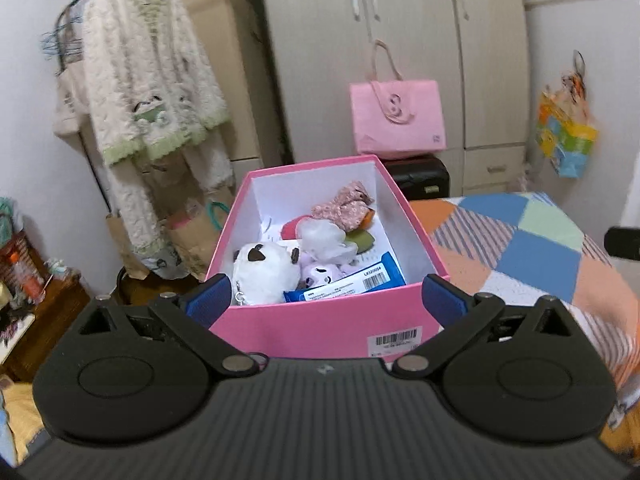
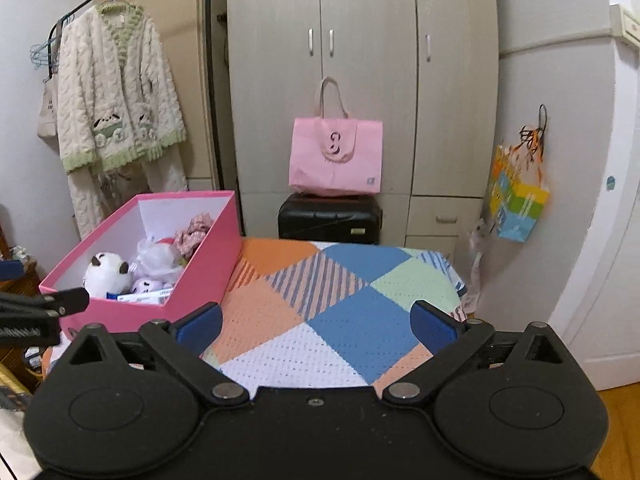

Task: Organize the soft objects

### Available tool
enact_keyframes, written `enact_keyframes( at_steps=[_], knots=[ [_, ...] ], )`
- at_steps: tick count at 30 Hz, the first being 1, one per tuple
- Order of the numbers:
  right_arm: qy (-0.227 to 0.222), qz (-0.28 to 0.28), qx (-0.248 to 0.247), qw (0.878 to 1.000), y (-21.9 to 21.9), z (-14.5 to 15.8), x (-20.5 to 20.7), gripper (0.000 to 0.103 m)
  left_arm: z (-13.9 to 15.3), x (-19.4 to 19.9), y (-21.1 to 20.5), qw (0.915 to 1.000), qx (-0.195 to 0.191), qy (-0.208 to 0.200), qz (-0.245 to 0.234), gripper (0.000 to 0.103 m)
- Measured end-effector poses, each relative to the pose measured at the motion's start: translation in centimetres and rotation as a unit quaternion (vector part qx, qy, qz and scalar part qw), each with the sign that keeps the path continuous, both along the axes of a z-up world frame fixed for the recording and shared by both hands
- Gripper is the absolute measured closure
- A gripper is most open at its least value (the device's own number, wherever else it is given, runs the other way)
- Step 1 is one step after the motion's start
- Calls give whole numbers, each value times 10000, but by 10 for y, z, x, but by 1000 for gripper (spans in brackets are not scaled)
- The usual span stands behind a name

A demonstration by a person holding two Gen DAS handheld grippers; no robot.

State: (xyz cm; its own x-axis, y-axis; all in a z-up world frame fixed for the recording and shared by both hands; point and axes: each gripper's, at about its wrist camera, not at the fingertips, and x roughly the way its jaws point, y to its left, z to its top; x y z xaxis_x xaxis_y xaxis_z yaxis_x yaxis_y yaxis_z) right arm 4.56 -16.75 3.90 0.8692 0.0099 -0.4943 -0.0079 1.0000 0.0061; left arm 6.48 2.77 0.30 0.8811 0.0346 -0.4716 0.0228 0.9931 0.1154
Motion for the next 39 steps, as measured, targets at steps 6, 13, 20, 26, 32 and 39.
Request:
enact_keyframes(
  at_steps=[6, 13, 20, 26, 32, 39],
  knots=[
    [-99, -114, -111, 9998, 4, -3, -15, 1, -2, -13, 1, 9993, -333, -69, -144, 0],
    [-136, -169, -238, 9995, 8, -8, -23, 1, -4, -17, 5, 9988, -487, -106, -18, 0],
    [-469, -491, -261, 9973, 6, -5, -37, 1, -10, -18, 2, 9990, -434, -95, 5, 0],
    [-505, -462, -453, 9966, 12, -4, -43, 1, -11, -23, -2, 9990, -413, -180, 30, 0],
    [-402, -508, -441, 9969, 11, -11, -39, 1, -13, -26, -6, 9991, -297, -293, 91, 0],
    [-238, -442, -67, 9987, 4, -14, -40, 1, -14, -27, -6, 9990, -335, -281, 132, 0]
  ],
)
